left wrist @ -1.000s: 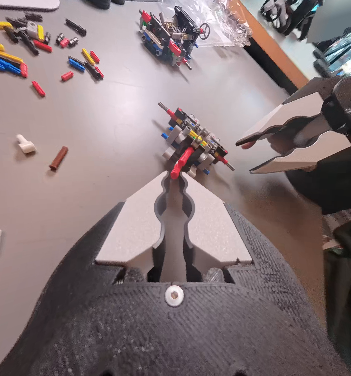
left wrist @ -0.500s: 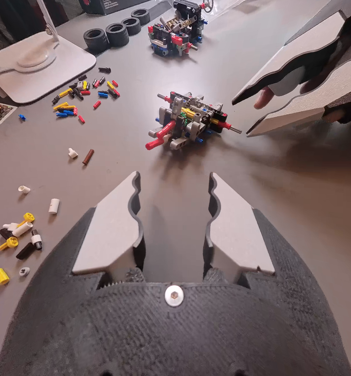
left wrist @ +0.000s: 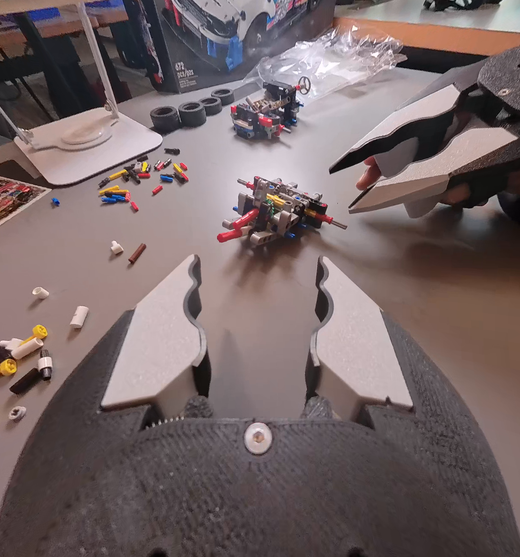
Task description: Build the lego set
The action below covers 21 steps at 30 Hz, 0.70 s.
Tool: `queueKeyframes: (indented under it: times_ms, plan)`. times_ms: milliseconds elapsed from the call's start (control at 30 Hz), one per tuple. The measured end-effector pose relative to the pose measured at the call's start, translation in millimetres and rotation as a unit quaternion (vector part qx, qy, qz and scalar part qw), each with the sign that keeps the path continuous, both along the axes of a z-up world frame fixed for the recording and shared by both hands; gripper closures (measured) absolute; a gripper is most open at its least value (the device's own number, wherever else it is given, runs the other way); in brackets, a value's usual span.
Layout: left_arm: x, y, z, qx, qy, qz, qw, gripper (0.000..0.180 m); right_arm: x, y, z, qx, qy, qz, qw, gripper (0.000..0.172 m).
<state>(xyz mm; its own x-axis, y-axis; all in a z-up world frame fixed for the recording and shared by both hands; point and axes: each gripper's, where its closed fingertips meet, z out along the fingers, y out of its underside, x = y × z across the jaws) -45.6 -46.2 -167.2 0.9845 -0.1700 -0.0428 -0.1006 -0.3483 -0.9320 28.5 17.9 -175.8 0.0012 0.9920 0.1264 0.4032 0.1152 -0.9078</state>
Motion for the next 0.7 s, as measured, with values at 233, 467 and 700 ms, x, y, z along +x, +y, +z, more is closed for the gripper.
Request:
queueKeyframes:
  times_ms: [233, 467, 700]
  plan:
    - [2.4, 1.5, -2.5, -0.005, -0.003, 0.0, 1.0, 0.109, 1.7, -3.0, 3.3, 0.008, 0.011, 0.007, 1.0, 0.128]
    - [0.6, 2.8, -6.1, -0.008, 0.009, 0.005, 1.0, 0.108, 2.8, -4.0, 3.3, 0.007, 0.011, 0.011, 1.0, 0.127]
    - [-0.9, 2.4, -3.8, -0.004, 0.01, 0.009, 1.0, 0.109, 3.1, -2.9, 3.2, 0.004, 0.011, 0.008, 1.0, 0.128]
